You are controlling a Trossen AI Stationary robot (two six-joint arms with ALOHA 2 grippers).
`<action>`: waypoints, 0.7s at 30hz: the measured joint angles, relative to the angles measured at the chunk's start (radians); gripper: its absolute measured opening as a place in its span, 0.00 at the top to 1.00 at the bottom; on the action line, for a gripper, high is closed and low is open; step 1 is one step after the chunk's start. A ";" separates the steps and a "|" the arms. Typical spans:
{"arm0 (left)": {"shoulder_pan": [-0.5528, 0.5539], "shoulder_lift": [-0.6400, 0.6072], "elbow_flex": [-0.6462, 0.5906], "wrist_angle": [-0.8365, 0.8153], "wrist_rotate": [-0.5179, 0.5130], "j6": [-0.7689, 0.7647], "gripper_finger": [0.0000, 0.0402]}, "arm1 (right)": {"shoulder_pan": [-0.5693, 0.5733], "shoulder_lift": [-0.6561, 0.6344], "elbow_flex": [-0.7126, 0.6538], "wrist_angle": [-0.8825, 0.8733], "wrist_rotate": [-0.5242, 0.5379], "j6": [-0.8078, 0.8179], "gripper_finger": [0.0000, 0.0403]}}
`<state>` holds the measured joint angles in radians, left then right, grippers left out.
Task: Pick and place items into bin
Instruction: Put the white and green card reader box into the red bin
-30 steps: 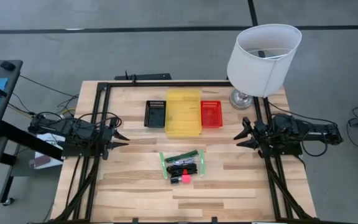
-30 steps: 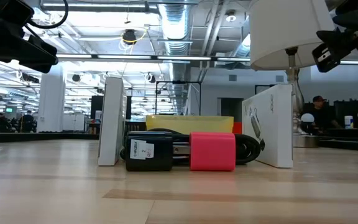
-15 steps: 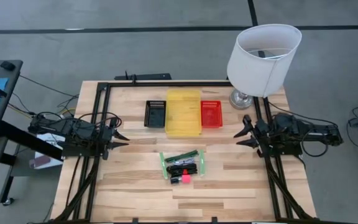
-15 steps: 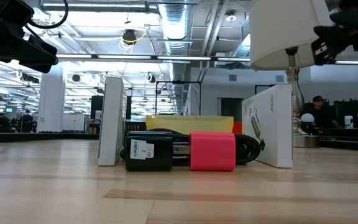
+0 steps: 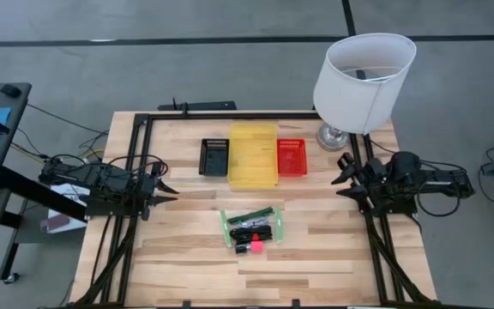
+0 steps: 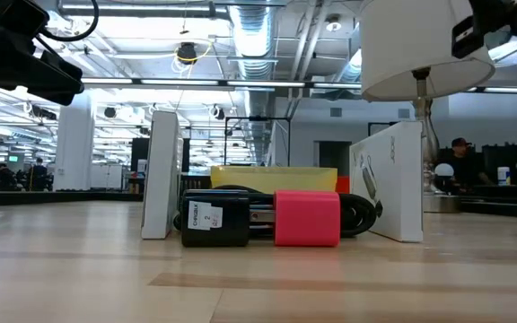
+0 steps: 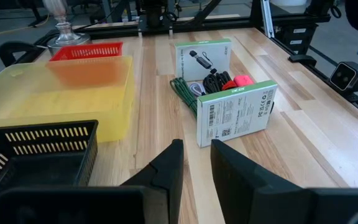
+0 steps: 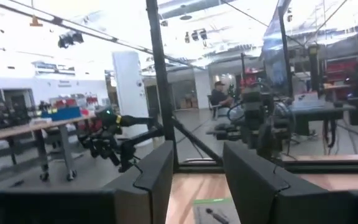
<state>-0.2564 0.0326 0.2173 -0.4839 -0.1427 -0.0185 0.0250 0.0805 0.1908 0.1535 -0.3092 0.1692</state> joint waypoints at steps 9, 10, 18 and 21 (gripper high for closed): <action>0.000 0.000 0.000 0.000 0.000 0.000 0.82 | 0.001 0.253 0.124 -0.099 0.137 -0.057 0.63; 0.000 0.000 0.000 0.000 0.000 0.000 0.82 | 0.001 0.288 0.137 -0.114 0.157 -0.056 0.62; 0.000 0.000 0.000 0.000 0.000 0.000 0.82 | 0.001 0.472 0.233 -0.214 0.204 -0.004 0.62; 0.000 0.000 0.000 0.000 0.000 0.000 0.82 | 0.001 0.533 0.250 -0.229 0.207 0.020 0.62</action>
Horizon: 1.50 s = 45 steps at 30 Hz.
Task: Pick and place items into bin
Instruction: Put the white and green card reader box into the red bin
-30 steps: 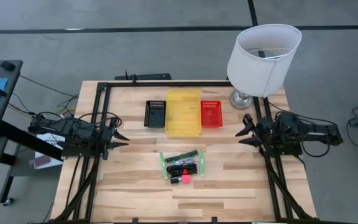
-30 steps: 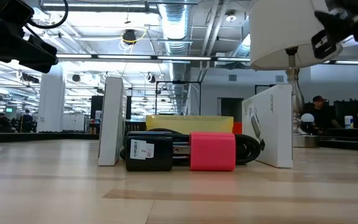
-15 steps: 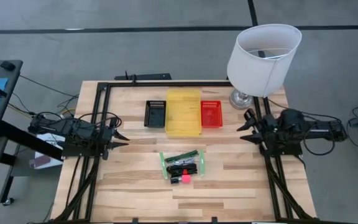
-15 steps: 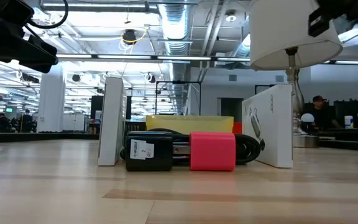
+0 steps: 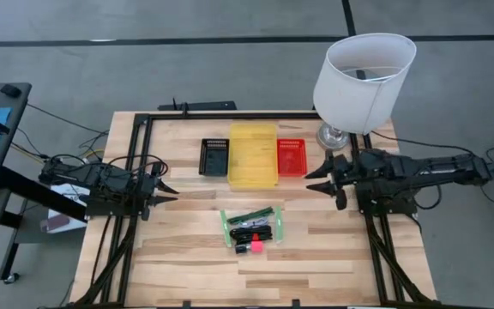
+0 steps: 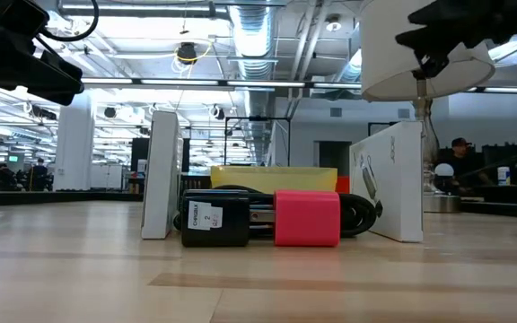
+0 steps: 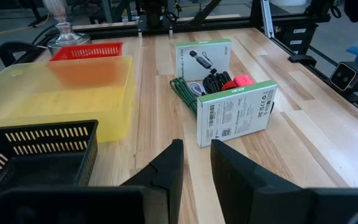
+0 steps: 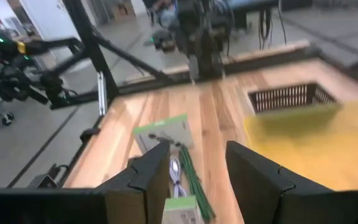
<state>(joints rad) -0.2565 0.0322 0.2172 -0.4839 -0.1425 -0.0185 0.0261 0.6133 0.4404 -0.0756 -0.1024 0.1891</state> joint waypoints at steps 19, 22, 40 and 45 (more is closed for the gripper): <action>0.000 0.000 0.000 0.000 0.000 0.000 0.82 | 0.062 0.155 -0.001 -0.044 -0.004 0.477 0.59; 0.000 0.000 0.000 0.000 0.000 0.000 0.82 | 0.087 0.154 -0.001 -0.044 -0.003 0.573 0.60; 0.000 0.000 0.000 0.000 0.000 0.000 0.82 | 0.226 0.331 0.040 -0.054 0.198 0.925 0.64; 0.000 0.000 0.000 0.000 0.000 0.000 0.82 | 0.227 0.425 0.171 -0.084 0.236 0.937 0.63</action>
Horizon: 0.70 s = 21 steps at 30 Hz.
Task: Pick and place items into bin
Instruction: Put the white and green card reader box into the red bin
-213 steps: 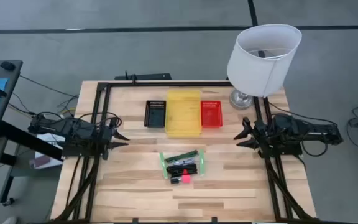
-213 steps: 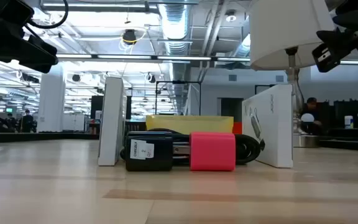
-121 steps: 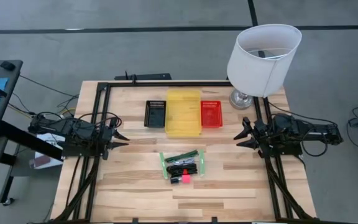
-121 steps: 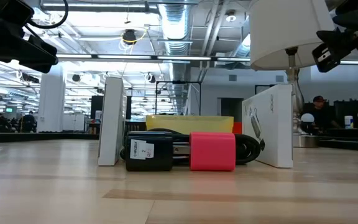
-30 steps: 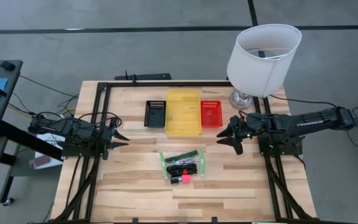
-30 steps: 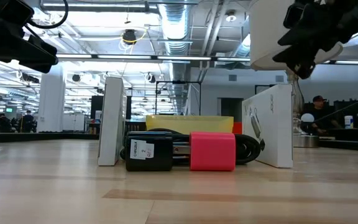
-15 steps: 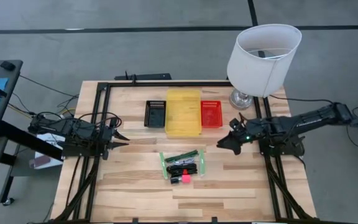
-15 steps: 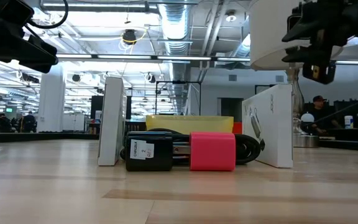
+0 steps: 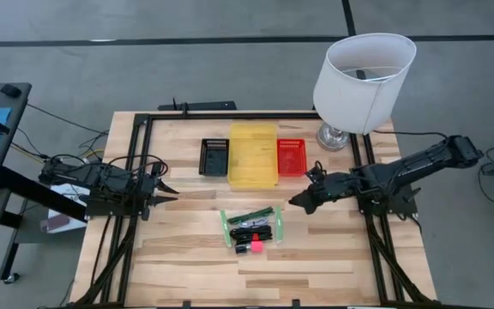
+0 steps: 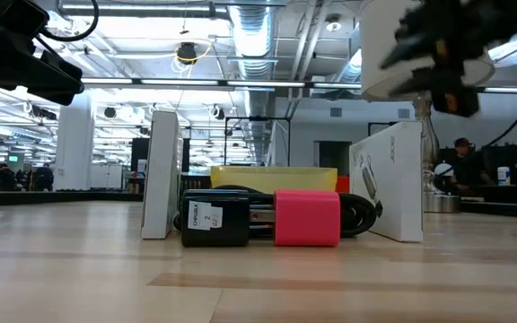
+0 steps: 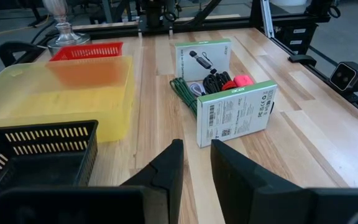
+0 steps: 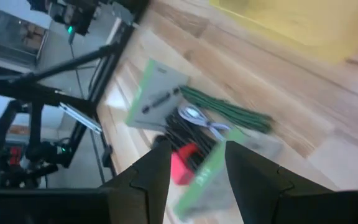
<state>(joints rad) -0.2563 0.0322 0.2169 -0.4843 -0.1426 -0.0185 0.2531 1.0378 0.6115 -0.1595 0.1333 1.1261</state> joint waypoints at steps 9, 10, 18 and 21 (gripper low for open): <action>0.000 0.000 0.000 0.000 0.000 0.000 0.82 | 0.002 0.215 0.354 -0.469 0.026 0.063 0.65; 0.000 0.000 0.000 0.000 0.000 0.000 0.82 | 0.002 0.240 0.390 -0.516 0.026 0.075 0.65; 0.000 0.000 0.000 0.000 0.000 0.000 0.82 | 0.002 0.412 0.581 -0.668 -0.007 0.139 0.65; 0.000 0.000 0.000 0.000 0.000 0.000 0.82 | 0.003 0.469 0.624 -0.680 -0.045 0.176 0.65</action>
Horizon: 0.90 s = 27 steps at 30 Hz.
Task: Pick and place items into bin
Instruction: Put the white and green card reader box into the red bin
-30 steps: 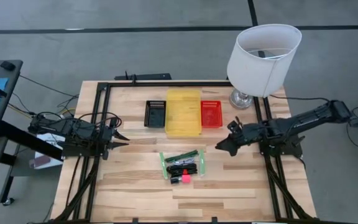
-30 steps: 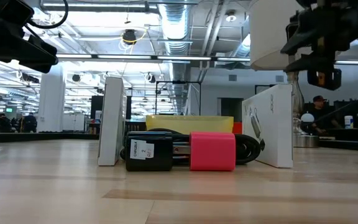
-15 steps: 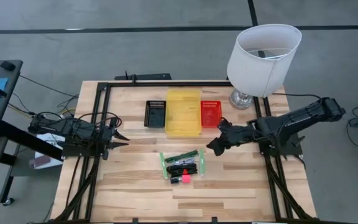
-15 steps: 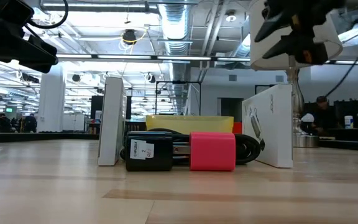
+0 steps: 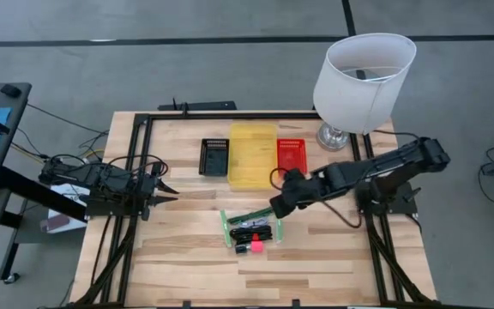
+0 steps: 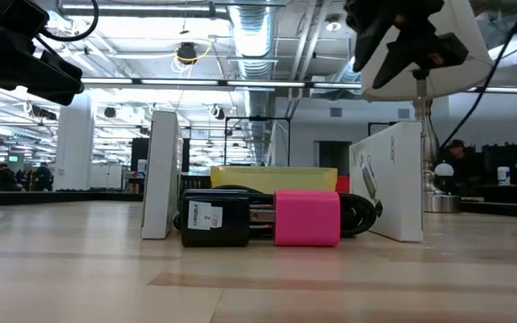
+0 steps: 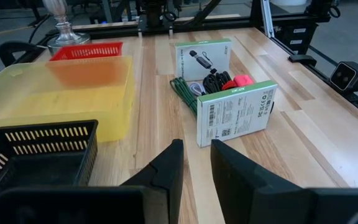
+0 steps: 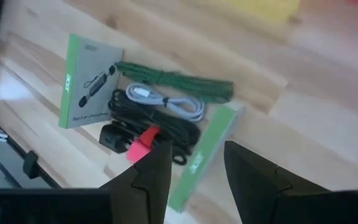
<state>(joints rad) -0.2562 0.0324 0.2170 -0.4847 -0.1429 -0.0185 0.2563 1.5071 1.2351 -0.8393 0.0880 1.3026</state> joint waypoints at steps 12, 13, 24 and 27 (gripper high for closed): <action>0.000 0.000 0.000 -0.001 0.000 0.000 0.82 | 0.019 0.136 0.134 -0.188 -0.038 0.166 0.64; 0.000 0.000 0.000 0.000 0.000 0.000 0.82 | 0.019 0.136 0.143 -0.202 -0.038 0.174 0.63; 0.000 0.000 0.000 -0.001 0.000 0.000 0.82 | 0.023 0.135 0.163 -0.201 -0.036 0.309 0.48; 0.000 0.000 0.000 -0.001 0.000 0.000 0.82 | 0.031 0.135 0.163 -0.200 -0.036 0.344 0.47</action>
<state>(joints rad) -0.2562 0.0326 0.2170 -0.4858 -0.1426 -0.0188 0.2871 1.6421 1.3983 -1.0393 0.0525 1.6470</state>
